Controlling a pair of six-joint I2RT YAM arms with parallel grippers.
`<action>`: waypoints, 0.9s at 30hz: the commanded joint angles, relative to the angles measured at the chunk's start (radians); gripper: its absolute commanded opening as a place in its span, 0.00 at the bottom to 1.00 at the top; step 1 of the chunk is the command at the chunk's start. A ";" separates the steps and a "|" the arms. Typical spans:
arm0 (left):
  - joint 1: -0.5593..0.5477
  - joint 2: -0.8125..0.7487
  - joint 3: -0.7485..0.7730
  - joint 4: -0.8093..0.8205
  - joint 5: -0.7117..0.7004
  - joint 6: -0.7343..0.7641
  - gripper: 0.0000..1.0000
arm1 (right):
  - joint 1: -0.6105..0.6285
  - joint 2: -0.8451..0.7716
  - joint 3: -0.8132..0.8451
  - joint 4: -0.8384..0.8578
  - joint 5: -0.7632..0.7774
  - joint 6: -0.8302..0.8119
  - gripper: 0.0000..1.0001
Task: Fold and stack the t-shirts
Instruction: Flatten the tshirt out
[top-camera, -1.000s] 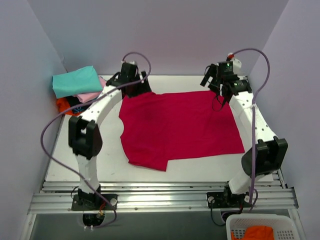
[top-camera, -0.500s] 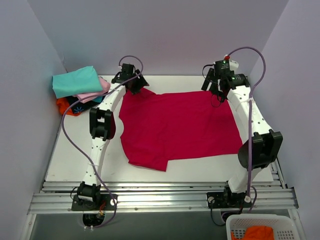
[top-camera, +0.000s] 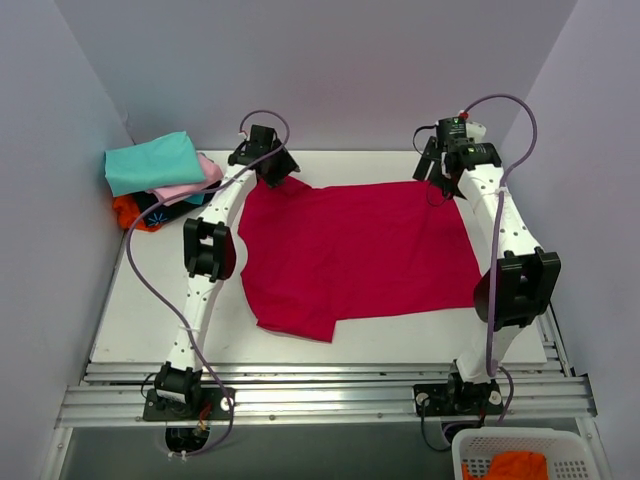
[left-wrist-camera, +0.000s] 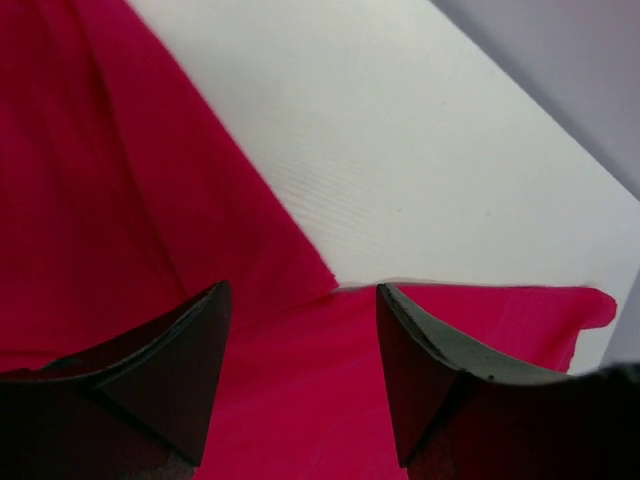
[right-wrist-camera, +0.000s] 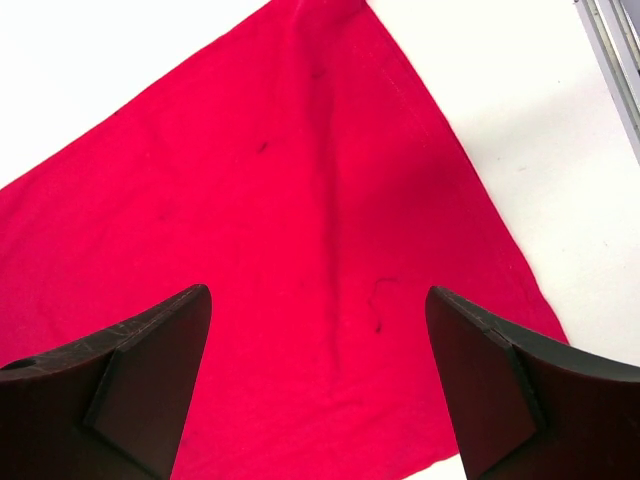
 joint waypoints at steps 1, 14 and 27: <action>0.005 -0.116 0.015 -0.133 -0.084 0.018 0.67 | 0.000 -0.005 -0.007 -0.014 0.026 -0.005 0.84; -0.012 -0.141 -0.043 -0.267 -0.169 -0.013 0.64 | -0.005 -0.051 -0.067 -0.012 0.064 -0.015 0.84; -0.049 -0.067 0.003 -0.193 -0.142 -0.024 0.64 | -0.011 -0.079 -0.110 -0.023 0.076 -0.028 0.84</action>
